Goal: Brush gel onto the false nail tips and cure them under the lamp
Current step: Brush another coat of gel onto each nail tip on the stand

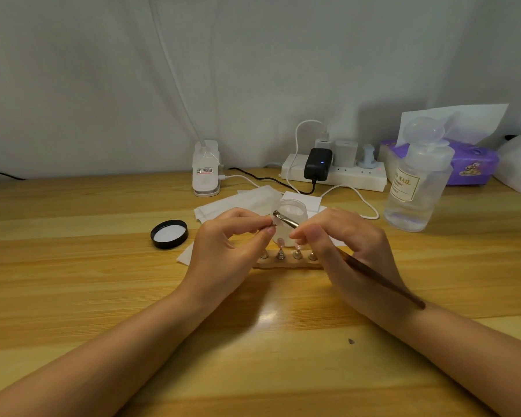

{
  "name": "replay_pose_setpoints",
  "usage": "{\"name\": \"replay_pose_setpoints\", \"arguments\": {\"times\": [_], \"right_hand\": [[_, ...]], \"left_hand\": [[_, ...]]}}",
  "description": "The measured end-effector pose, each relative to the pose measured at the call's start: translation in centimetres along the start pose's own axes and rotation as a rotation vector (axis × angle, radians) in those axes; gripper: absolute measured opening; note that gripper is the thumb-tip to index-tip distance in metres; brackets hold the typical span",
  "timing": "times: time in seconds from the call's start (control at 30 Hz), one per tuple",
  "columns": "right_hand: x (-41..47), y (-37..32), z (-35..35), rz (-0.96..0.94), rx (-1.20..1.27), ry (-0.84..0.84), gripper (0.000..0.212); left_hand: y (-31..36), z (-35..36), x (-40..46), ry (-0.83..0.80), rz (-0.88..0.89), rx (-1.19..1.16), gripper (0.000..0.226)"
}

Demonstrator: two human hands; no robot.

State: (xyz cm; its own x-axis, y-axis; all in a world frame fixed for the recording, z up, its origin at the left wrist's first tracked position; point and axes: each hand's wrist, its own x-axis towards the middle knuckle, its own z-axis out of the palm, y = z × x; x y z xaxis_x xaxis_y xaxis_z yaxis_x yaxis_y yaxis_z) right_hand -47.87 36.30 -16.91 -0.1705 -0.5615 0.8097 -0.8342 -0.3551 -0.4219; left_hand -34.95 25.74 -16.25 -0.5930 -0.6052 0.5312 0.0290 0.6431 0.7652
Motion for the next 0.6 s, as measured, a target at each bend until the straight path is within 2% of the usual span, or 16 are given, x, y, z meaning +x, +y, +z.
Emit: {"name": "replay_pose_setpoints", "arguments": {"times": [0.13, 0.37, 0.6], "right_hand": [[-0.11, 0.15, 0.0, 0.021, 0.029, -0.006, 0.045], [-0.33, 0.28, -0.06, 0.033, 0.134, 0.106, 0.049], [-0.14, 0.31, 0.32, 0.006, 0.038, 0.048, 0.048]], "left_hand": [[-0.01, 0.09, 0.05, 0.009, -0.005, -0.005, 0.017], [-0.01, 0.04, 0.02, 0.01, -0.012, -0.013, 0.019], [-0.02, 0.06, -0.03, 0.008, 0.001, -0.012, 0.019]]}}
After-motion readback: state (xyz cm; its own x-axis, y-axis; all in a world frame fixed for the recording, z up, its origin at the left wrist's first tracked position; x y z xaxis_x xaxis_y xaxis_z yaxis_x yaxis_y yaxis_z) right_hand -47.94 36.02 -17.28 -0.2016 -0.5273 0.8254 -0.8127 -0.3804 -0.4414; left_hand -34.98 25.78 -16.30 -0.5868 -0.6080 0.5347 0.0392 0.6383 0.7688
